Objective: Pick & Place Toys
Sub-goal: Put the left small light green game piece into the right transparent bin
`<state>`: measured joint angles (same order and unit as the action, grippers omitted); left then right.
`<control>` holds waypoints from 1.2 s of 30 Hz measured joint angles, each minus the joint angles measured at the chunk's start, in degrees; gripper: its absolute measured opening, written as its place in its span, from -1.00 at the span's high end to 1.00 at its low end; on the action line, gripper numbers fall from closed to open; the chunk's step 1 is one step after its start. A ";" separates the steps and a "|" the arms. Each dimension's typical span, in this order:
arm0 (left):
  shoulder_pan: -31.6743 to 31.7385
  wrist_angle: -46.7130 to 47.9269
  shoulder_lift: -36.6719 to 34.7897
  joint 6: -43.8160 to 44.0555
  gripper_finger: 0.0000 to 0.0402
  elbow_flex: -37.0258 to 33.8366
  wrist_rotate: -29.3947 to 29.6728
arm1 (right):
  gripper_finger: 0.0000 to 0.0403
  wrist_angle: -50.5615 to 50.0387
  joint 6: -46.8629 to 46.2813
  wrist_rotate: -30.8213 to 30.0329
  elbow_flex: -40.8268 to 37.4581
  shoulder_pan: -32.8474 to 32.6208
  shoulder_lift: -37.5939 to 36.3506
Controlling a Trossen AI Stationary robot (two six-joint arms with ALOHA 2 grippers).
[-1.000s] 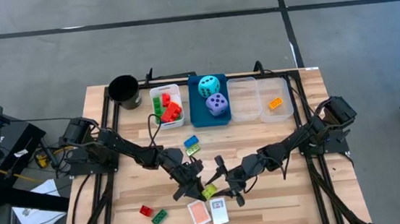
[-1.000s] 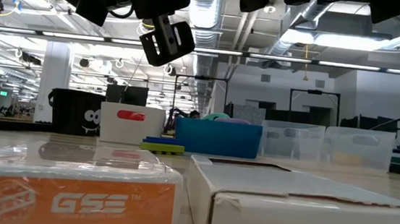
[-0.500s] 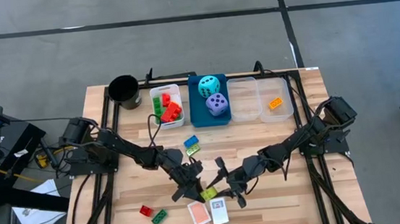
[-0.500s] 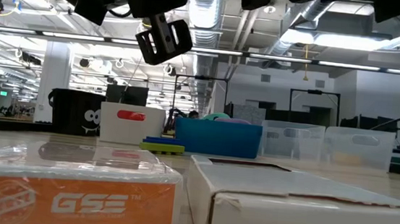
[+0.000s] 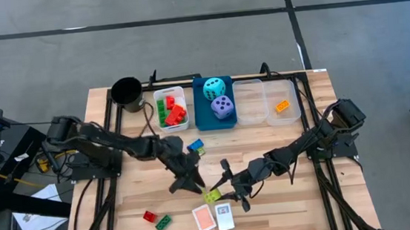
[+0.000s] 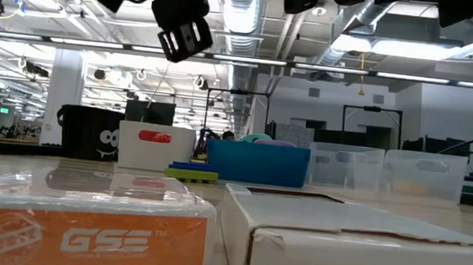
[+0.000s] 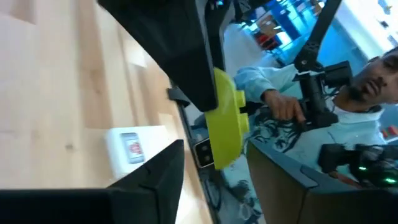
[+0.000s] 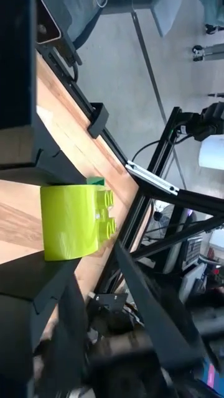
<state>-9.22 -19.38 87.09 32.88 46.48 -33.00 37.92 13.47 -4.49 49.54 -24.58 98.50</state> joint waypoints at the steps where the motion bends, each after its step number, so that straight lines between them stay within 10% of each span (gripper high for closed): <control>1: 0.58 1.77 -1.58 -0.99 0.13 0.00 0.04 | 0.25 -0.12 0.00 0.06 0.00 -0.01 0.00; 8: 2.88 15.98 -11.69 -6.81 0.01 -0.35 5.22 | 0.31 -5.42 0.02 -7.28 0.00 -0.04 -0.28; 24: 1.67 15.07 -23.85 -7.04 0.02 -15.75 29.90 | 0.29 -59.46 -27.55 -56.62 0.02 0.89 -26.88; 36: 1.69 13.66 -24.28 -7.21 0.01 -18.73 32.46 | 0.27 -102.19 -74.77 -58.36 -6.89 13.36 -47.07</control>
<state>-7.53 -5.72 62.81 25.67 27.75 -0.54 -64.27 -61.29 -62.85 42.65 -11.22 51.43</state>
